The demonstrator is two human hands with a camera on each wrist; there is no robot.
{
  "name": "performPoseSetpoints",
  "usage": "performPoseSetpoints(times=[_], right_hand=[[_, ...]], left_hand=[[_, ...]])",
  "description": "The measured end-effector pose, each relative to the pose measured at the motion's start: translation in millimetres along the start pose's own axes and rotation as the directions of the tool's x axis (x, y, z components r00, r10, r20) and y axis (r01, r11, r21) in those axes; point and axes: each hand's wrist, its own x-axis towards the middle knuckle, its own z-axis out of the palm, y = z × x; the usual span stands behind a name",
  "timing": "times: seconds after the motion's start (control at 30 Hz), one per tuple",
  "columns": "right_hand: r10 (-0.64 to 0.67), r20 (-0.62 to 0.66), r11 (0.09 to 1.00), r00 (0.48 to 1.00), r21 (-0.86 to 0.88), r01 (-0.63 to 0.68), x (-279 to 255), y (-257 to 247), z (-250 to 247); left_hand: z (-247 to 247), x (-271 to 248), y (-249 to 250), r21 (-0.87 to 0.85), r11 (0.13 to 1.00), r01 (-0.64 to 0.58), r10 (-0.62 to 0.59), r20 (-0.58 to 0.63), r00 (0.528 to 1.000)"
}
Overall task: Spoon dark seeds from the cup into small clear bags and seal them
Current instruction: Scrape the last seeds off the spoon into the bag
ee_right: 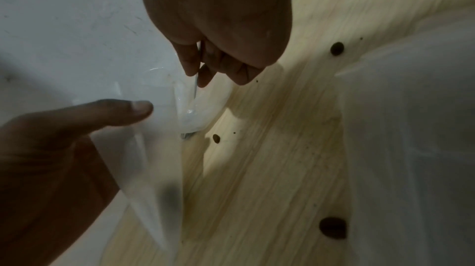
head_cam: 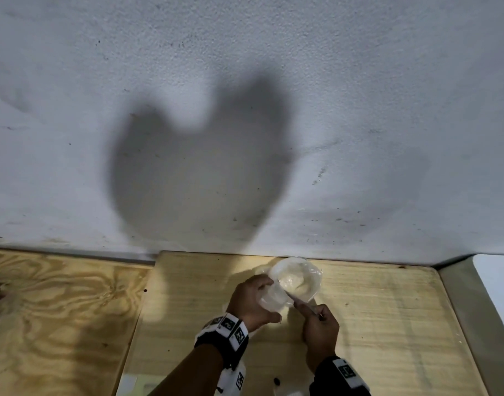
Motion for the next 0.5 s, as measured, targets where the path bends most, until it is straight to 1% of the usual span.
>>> performPoseSetpoints(times=[0.1, 0.17, 0.33, 0.5], right_hand=[[0.054, 0.002, 0.998, 0.999, 0.034, -0.054, -1, -3, 1], [0.101, 0.01, 0.993, 0.995, 0.056, -0.102, -2, -4, 1], [0.19, 0.035, 0.975, 0.981, 0.107, -0.193, -5, -11, 1], [0.224, 0.046, 0.962, 0.973, 0.152, -0.229, -7, -17, -1]], left_hand=[[6, -6, -5, 0.147, 0.985, -0.09, 0.083, 0.052, 0.995], [9, -10, -10, 0.216, 0.969, -0.122, 0.11, 0.068, 0.992], [9, -15, -15, 0.224, 0.966, -0.129, 0.122, 0.047, 0.991], [1, -11, -11, 0.203, 0.97, -0.132, 0.133, 0.006, 0.991]])
